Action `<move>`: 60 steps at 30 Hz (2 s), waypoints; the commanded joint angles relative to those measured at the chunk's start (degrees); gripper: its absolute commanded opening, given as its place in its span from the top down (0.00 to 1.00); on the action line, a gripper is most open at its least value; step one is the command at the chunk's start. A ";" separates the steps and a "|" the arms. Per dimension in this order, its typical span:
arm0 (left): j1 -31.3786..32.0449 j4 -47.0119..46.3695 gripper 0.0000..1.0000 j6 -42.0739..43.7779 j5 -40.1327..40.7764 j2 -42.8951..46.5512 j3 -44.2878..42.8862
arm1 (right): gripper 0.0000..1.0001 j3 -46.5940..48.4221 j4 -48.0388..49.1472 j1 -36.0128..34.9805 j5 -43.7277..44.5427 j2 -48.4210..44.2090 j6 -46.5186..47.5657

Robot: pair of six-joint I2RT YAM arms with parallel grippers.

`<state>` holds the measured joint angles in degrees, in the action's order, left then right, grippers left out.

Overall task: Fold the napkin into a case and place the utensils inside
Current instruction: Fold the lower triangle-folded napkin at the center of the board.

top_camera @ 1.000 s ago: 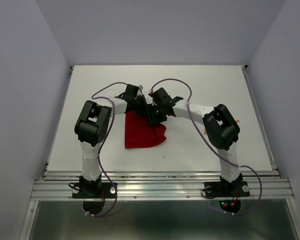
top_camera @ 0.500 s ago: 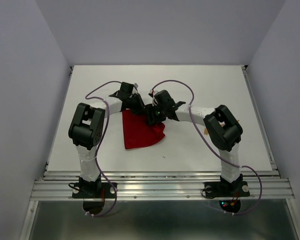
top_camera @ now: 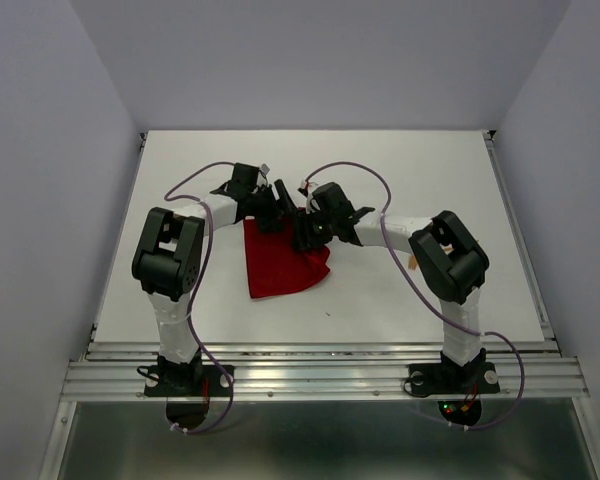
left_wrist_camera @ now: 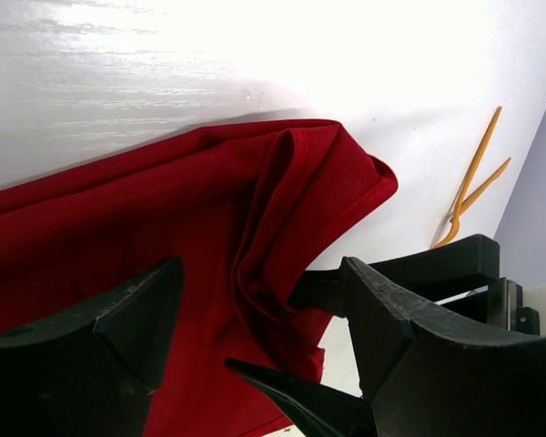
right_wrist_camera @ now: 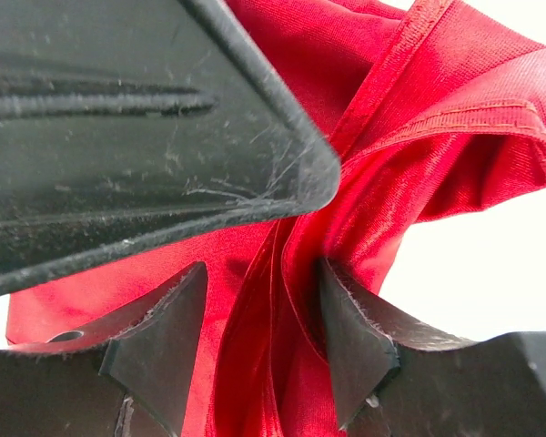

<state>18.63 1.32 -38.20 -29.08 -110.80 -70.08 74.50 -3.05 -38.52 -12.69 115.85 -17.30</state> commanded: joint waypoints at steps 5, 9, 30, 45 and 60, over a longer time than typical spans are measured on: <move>1.41 -4.65 0.21 -0.73 -5.19 0.59 -1.55 | 0.42 -1.64 -1.17 -0.15 -0.76 -0.10 1.57; 1.41 -6.94 0.24 -1.79 -6.77 -0.37 -1.81 | 0.42 -2.34 -0.47 -0.15 -1.46 -0.80 2.27; 2.11 -4.14 0.18 -0.57 -9.06 -2.22 -3.83 | 0.46 -5.68 2.35 0.91 -11.04 -3.27 16.68; 3.78 1.93 0.55 2.34 -4.58 -6.18 -7.17 | 0.45 -4.54 2.35 0.91 -13.15 -3.70 15.81; 3.43 -0.09 1.00 1.46 -5.81 -5.83 -5.06 | 0.06 -11.65 6.29 7.05 -10.86 -17.40 5.44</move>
<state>22.39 2.70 -36.75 -33.12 -117.30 -75.26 64.47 -1.28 -34.85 -23.83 105.06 -7.51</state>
